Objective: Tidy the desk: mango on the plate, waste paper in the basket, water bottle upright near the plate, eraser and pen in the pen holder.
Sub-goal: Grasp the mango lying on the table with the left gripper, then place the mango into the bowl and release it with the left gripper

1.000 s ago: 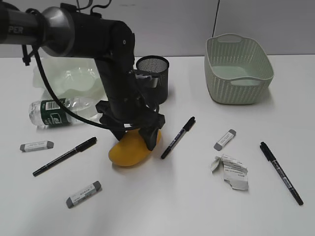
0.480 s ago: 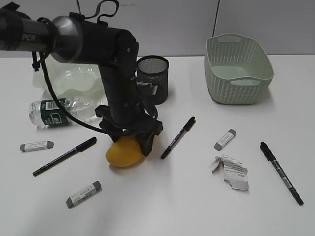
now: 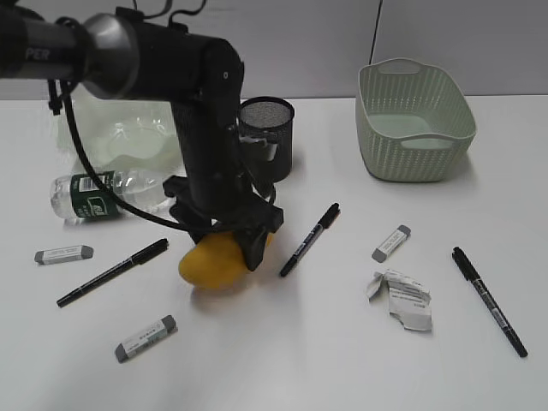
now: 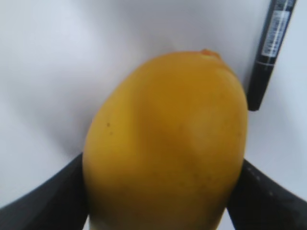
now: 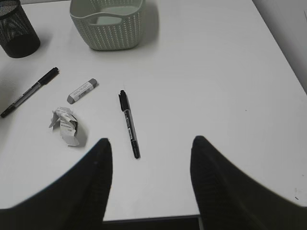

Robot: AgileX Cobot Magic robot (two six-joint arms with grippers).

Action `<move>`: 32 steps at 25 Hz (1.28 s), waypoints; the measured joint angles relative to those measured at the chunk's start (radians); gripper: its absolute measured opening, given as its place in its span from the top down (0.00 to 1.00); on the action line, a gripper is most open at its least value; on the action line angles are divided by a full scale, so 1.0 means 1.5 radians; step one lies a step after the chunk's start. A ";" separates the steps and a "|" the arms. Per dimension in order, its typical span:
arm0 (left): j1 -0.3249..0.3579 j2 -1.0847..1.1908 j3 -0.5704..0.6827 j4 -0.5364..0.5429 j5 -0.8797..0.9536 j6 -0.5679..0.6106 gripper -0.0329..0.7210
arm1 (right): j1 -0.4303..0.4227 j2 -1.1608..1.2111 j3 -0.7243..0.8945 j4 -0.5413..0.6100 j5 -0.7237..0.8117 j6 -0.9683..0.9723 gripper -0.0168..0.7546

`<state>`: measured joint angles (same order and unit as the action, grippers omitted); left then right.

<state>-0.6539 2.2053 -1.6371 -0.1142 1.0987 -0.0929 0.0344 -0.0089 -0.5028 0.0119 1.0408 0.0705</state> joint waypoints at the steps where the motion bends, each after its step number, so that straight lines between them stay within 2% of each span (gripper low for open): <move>1: -0.001 -0.007 0.000 0.002 0.008 0.000 0.16 | 0.000 0.000 0.000 0.000 0.000 0.000 0.43; 9: 0.001 -0.095 -0.016 0.037 0.079 0.000 0.16 | 0.000 0.000 0.000 0.000 0.000 0.000 0.43; 14: 0.026 -0.141 -0.049 0.036 0.081 -0.002 0.16 | 0.000 0.000 0.000 0.000 0.000 0.000 0.43; 20: 0.117 -0.148 -0.111 0.035 0.080 -0.010 0.16 | 0.000 0.000 0.000 0.000 0.000 0.000 0.43; 26: 0.221 -0.148 -0.121 0.037 0.079 -0.016 0.16 | 0.000 0.000 0.000 0.000 0.000 0.000 0.43; 32: 0.263 -0.142 -0.121 0.035 0.007 -0.016 0.16 | 0.000 0.000 0.000 0.000 0.000 0.000 0.43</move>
<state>-0.2589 1.9922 -1.8187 -0.0612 1.1087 -0.1173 0.0344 -0.0089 -0.5028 0.0119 1.0408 0.0705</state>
